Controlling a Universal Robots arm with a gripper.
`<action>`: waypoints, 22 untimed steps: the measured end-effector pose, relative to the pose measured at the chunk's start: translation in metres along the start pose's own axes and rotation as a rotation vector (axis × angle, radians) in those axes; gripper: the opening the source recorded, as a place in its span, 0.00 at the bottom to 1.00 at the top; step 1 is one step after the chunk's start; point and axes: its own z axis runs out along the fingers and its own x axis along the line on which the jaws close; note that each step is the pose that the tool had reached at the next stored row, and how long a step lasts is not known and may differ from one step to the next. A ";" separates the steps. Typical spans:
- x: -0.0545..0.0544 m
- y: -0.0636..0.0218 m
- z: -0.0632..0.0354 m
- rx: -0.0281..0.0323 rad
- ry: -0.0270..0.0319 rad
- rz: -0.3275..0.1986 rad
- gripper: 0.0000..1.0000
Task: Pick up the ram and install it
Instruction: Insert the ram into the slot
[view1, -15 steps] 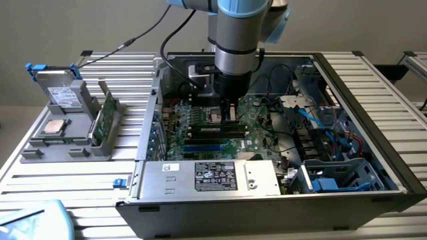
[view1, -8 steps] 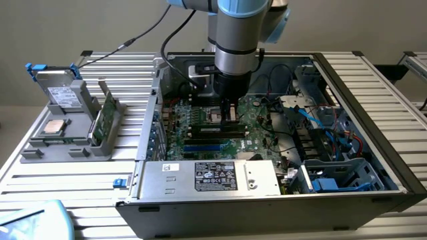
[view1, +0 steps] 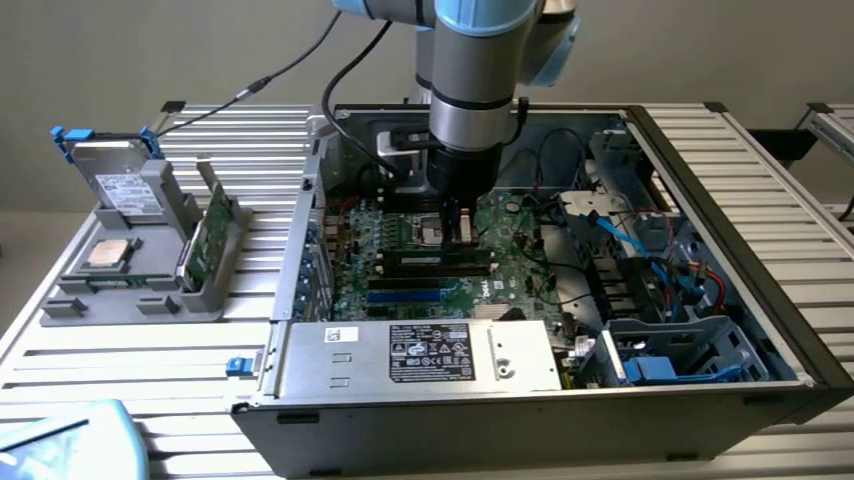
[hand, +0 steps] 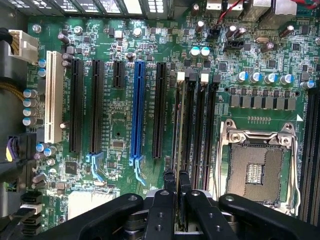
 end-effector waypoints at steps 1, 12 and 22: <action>0.000 0.0000 0.0002 0.0001 0.0003 0.000 0.14; -0.001 0.0001 0.0011 0.0000 0.0057 -0.002 0.14; -0.002 0.0005 0.0027 0.0002 0.0060 -0.008 0.14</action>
